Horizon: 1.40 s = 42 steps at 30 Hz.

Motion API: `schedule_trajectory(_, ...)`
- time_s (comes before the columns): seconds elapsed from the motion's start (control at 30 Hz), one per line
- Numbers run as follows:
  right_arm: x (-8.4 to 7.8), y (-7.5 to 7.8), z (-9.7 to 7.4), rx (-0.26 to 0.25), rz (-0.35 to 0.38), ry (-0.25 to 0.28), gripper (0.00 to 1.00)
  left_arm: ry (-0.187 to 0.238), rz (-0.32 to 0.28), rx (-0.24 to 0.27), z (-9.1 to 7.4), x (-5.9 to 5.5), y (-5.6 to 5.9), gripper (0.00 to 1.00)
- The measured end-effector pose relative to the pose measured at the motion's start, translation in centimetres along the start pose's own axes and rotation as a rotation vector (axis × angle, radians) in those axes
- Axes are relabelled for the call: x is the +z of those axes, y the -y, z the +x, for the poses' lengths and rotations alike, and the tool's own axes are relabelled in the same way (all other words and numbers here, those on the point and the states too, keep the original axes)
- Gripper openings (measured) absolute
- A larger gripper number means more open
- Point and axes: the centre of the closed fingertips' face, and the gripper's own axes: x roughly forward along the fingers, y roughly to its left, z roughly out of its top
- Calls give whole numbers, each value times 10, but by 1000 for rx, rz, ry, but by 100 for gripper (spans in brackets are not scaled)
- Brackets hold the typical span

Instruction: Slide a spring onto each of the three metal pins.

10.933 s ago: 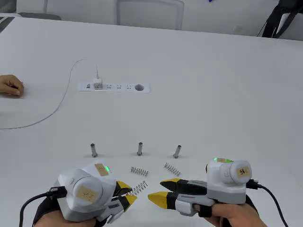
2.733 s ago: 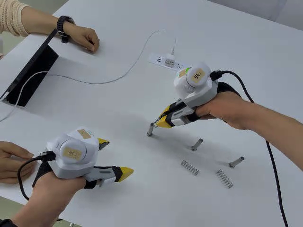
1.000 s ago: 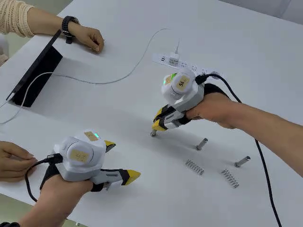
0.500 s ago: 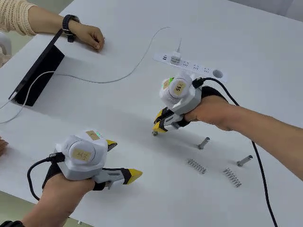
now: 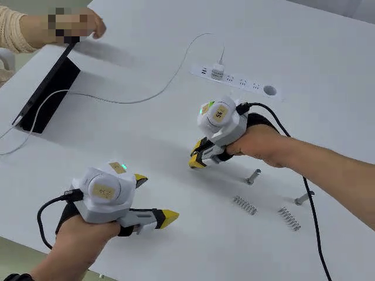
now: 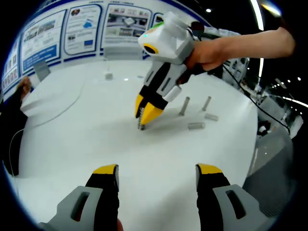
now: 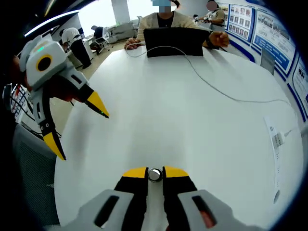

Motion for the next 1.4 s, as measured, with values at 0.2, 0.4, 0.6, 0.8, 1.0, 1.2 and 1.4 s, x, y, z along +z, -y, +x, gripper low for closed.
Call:
schedule_trajectory(0.2,-2,-1,0,-2,22,4,19,4,-1,3,-1,2,1,66)
schedule_trajectory(0.4,-5,-8,-11,-10,35,15,24,11,0,3,-5,5,3,66)
schedule_trajectory(0.6,-5,-9,-31,-52,86,66,30,16,9,1,-10,7,6,66)
schedule_trajectory(0.8,-7,-10,-47,-92,189,142,36,22,8,-1,-14,9,11,66)
schedule_trajectory(1.0,-12,-28,-56,-90,217,178,40,25,17,5,-16,12,16,66)
schedule_trajectory(1.2,-21,-36,-59,-103,246,203,43,32,22,3,-17,15,23,66)
schedule_trajectory(1.4,-30,-46,-58,-104,281,216,45,39,15,6,-20,15,26,66)
